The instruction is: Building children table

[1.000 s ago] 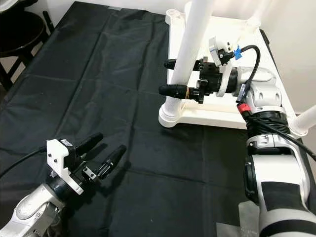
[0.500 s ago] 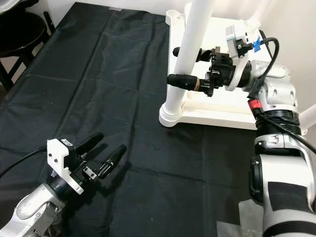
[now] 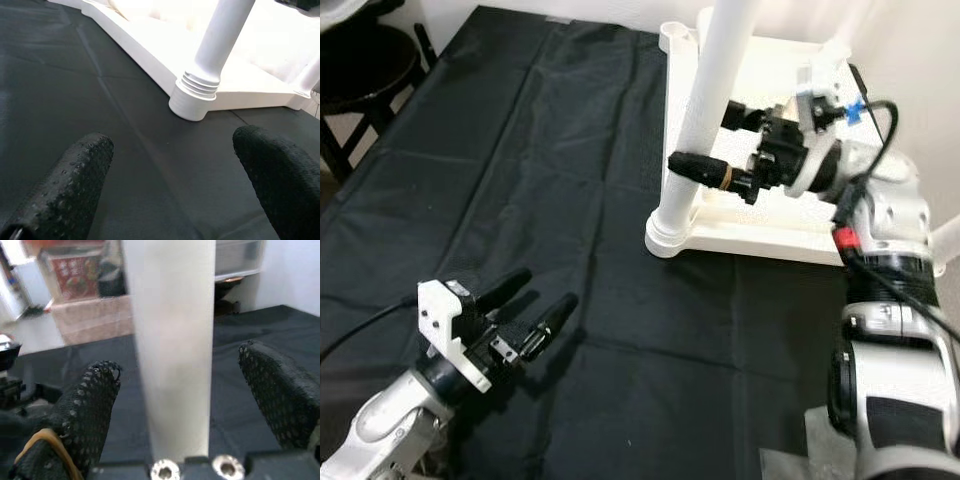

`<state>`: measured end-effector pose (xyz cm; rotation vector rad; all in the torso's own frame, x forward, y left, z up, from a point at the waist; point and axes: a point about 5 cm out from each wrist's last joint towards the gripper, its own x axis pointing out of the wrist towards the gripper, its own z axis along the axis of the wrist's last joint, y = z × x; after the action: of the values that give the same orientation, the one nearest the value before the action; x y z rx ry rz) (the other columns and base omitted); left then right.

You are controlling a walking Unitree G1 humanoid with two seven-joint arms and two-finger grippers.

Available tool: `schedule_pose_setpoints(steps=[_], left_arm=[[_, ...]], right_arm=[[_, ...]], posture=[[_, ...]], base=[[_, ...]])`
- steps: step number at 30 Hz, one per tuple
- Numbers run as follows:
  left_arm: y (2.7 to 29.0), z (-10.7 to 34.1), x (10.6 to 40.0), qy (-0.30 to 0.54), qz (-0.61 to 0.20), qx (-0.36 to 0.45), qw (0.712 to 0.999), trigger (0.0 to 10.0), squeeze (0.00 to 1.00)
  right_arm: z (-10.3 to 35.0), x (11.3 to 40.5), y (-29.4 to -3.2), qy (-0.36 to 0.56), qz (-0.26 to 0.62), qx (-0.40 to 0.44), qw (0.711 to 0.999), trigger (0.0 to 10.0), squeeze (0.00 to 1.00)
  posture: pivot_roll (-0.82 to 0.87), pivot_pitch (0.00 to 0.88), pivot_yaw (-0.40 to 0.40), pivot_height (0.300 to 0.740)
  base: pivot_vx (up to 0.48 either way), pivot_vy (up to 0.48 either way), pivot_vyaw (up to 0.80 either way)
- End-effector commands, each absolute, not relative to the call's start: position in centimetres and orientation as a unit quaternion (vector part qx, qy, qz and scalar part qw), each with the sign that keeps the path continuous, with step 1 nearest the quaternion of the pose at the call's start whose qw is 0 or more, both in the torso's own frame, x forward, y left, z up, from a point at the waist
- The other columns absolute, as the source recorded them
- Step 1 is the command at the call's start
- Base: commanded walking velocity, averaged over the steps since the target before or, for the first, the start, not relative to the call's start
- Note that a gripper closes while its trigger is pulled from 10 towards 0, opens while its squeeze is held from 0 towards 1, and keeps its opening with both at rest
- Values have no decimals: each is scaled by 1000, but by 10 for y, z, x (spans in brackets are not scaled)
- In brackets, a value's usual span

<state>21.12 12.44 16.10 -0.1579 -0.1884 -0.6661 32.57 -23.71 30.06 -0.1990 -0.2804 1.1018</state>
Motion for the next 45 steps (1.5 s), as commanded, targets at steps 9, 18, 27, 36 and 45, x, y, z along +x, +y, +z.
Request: schedule_pose_setpoints(steps=[9,18,27,36,45], left_arm=[[127,150,221,-83,-327,-74,938,10000,0],[129,147,225,-86,-320,-69,941,10000,0],[132,144,230,-87,-321,-67,941,10000,0],[133,142,232,-88,-320,-67,941,10000,0],[133,140,233,-89,-321,-67,940,10000,0]], right_arm=[[274,304,-218,-146,485,-40,861,10000,0],[239,307,-205,-138,384,0,913,9137,0],[222,290,-189,-126,369,20,921,0,0],[222,289,-191,-133,328,17,935,10000,0],[226,292,-195,-141,300,24,943,0,0]], posture=[[-9,156,-66,740],[-9,131,-70,740],[-14,118,-62,740],[-15,112,-60,740],[-15,110,-61,740]], base=[[0,0,0],[0,0,0],[0,0,0],[0,0,0],[0,0,0]])
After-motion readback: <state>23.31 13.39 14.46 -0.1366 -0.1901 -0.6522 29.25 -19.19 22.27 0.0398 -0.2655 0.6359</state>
